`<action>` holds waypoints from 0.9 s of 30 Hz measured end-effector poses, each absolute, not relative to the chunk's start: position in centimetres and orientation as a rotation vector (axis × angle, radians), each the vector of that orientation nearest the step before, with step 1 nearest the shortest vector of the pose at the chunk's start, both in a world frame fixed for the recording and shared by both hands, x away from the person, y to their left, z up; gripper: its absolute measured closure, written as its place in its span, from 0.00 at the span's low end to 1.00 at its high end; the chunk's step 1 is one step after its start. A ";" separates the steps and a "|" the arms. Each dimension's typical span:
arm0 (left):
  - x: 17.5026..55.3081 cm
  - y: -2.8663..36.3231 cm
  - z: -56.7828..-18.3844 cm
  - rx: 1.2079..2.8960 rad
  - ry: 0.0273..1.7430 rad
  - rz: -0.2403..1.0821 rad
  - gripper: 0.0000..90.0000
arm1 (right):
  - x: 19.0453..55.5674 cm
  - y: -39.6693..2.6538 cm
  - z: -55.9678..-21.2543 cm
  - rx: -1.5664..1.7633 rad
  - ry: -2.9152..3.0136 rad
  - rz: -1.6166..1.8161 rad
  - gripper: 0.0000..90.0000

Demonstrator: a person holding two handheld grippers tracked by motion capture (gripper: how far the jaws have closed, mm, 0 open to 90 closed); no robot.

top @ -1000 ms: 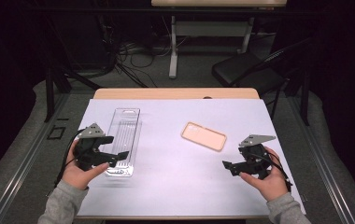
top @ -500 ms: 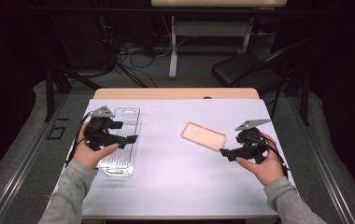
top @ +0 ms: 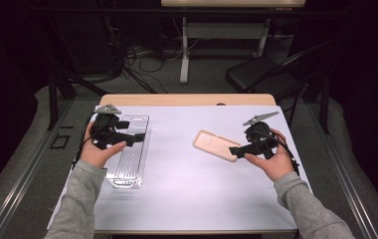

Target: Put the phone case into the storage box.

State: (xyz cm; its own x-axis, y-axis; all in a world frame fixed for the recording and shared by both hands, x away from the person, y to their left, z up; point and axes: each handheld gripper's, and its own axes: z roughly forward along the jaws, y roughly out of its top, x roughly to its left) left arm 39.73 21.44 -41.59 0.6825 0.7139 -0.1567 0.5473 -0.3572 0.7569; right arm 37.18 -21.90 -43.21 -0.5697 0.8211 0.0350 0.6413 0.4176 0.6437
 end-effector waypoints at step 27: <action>40.4 22.4 -42.2 2.038 0.981 0.298 0.18 | 44.2 -20.4 -42.9 1.288 2.422 0.766 0.22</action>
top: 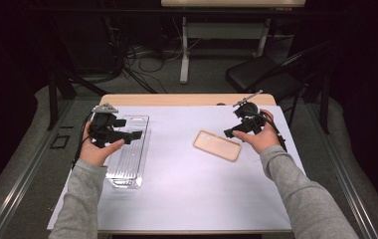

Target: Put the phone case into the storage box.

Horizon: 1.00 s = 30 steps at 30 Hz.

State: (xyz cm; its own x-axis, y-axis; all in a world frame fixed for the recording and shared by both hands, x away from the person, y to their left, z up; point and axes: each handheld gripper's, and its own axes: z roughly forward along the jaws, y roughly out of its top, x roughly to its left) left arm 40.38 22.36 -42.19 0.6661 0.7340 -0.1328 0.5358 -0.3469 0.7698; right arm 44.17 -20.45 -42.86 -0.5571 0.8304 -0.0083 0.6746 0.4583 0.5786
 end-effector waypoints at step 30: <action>40.4 22.7 -42.3 2.037 0.995 0.306 0.18 | 50.4 -19.2 -45.9 1.429 2.432 0.660 0.36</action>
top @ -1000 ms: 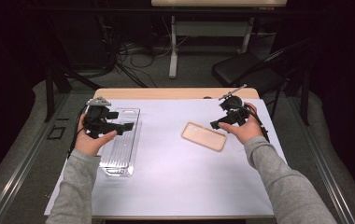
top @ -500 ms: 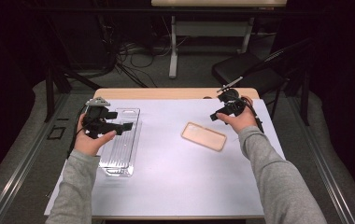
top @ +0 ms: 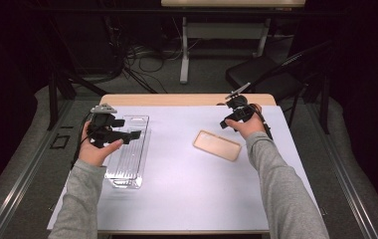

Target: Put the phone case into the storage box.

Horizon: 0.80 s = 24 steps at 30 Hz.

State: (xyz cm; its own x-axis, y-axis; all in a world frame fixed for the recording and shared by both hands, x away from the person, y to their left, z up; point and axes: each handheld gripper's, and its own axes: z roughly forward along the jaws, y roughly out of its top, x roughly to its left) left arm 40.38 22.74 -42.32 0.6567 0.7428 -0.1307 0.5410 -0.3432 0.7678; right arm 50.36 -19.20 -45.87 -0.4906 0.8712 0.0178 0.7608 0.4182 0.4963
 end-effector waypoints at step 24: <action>40.3 23.0 -42.2 2.020 0.986 0.295 0.19 | 51.8 -17.9 -47.9 1.235 2.543 0.553 0.51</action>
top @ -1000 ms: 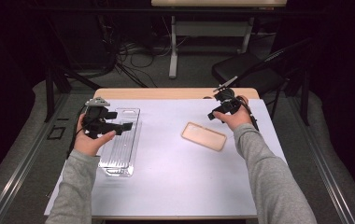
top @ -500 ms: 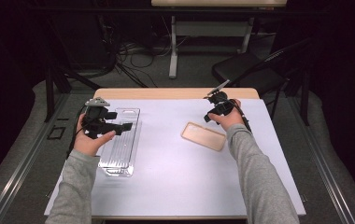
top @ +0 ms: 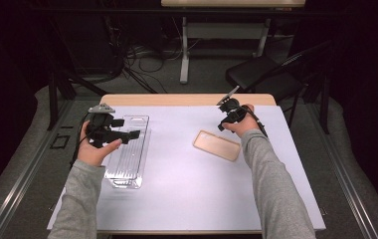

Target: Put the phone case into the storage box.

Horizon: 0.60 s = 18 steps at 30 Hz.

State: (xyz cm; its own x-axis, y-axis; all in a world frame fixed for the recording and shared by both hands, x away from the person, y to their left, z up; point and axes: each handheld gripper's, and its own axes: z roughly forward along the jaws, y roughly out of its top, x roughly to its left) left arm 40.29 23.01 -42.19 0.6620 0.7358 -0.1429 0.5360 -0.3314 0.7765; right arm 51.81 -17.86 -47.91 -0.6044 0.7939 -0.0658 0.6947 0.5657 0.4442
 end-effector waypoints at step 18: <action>40.3 23.0 -42.3 2.024 0.991 0.295 0.19 | 51.3 -17.2 -47.9 0.761 2.734 0.309 0.52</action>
